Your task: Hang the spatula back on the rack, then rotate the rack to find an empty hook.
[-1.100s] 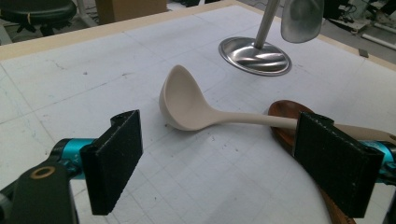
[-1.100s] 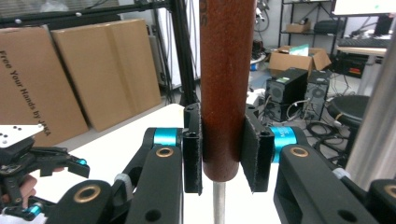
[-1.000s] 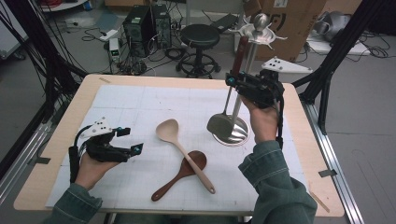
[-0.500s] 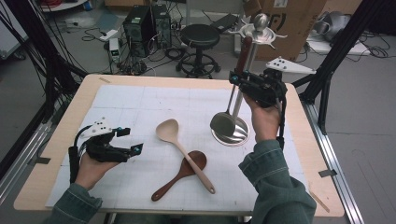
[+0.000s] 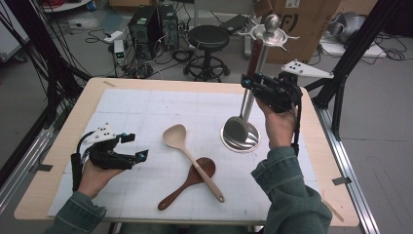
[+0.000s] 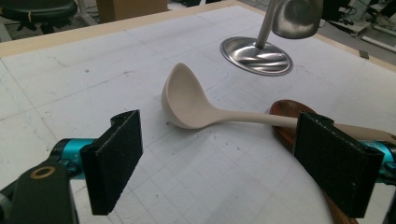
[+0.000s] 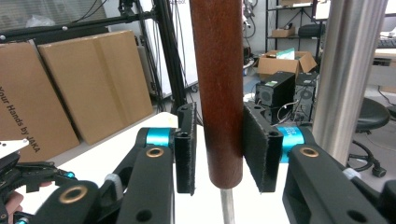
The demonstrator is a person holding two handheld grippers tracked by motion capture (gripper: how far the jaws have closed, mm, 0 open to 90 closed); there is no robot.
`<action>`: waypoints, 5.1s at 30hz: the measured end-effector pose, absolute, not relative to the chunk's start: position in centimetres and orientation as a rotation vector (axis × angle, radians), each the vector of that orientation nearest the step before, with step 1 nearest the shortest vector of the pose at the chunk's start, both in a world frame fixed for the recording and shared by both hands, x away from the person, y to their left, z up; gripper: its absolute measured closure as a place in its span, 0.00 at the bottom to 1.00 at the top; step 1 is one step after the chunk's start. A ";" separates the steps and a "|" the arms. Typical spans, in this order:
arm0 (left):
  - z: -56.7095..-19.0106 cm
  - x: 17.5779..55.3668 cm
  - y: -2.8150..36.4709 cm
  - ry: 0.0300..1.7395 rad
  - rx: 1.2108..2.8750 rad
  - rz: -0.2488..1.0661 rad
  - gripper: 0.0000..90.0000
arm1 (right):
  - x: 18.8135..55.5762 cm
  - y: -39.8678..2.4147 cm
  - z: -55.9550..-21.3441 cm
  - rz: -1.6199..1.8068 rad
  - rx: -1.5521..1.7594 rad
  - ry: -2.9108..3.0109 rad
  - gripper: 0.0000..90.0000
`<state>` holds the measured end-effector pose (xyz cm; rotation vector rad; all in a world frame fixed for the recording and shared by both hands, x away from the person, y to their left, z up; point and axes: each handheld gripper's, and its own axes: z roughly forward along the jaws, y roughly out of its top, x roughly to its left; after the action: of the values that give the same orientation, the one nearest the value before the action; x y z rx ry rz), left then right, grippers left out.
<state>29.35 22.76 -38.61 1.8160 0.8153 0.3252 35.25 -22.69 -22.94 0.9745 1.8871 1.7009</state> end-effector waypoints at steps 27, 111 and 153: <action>-39.1 29.7 23.5 0.843 1.812 0.321 0.18 | 34.3 -24.6 -22.3 1.708 0.912 1.899 0.71; -39.6 29.7 23.7 0.867 1.830 0.326 0.16 | 34.2 -24.8 -17.3 1.681 0.763 1.889 1.00; -39.7 29.8 23.7 0.869 1.828 0.328 0.16 | 34.2 -30.1 -16.4 1.751 0.686 1.897 1.00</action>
<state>29.75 23.66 -39.67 1.8285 0.8688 0.3276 34.18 -30.13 -16.39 0.6861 1.8970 1.7511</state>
